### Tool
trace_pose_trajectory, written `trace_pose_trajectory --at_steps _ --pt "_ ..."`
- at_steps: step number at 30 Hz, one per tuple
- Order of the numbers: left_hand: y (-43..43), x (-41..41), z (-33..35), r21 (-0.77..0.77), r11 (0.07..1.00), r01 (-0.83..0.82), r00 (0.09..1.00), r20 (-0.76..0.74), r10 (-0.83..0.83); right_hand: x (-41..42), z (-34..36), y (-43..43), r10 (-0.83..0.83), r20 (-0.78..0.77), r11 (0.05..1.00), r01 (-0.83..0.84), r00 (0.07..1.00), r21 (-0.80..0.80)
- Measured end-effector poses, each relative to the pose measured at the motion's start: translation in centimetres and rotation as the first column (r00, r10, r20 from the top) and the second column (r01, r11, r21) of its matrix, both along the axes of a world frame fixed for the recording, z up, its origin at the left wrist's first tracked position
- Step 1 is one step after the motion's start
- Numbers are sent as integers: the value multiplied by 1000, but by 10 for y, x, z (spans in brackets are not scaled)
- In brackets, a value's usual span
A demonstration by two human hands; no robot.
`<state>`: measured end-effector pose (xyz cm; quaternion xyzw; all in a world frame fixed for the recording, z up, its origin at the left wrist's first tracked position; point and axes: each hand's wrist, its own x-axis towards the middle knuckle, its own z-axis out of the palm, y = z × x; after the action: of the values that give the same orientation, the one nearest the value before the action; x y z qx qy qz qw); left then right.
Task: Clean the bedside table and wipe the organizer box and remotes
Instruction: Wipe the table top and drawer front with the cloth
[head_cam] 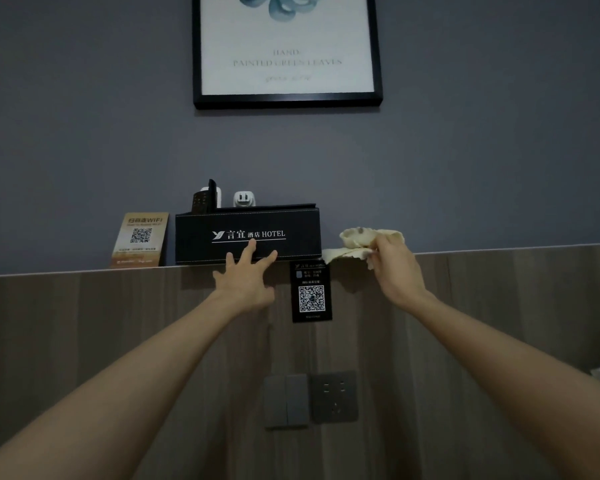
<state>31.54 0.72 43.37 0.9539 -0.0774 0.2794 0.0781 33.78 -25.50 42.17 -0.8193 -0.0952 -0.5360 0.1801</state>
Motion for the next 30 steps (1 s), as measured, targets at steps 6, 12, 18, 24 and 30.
trace_pose_trajectory --at_steps 6,12,18,24,30 --pt "-26 -34 8 0 993 120 985 122 -119 -59 22 -4 25 121 1000 -25 992 4" --pt "-66 -92 -8 -324 765 557 830 183 -527 -123 14 13 218 9 976 -218 976 14" --pt "-57 -142 -35 -572 681 457 875 152 -460 -169 -19 23 353 -130 926 -325 927 195" --pt "-11 -190 -69 -575 726 377 876 -33 -481 -208 -53 18 365 -290 919 -292 884 267" --pt "33 -226 -112 -738 625 255 864 -116 -490 -240 -94 19 387 -423 922 -341 819 183"
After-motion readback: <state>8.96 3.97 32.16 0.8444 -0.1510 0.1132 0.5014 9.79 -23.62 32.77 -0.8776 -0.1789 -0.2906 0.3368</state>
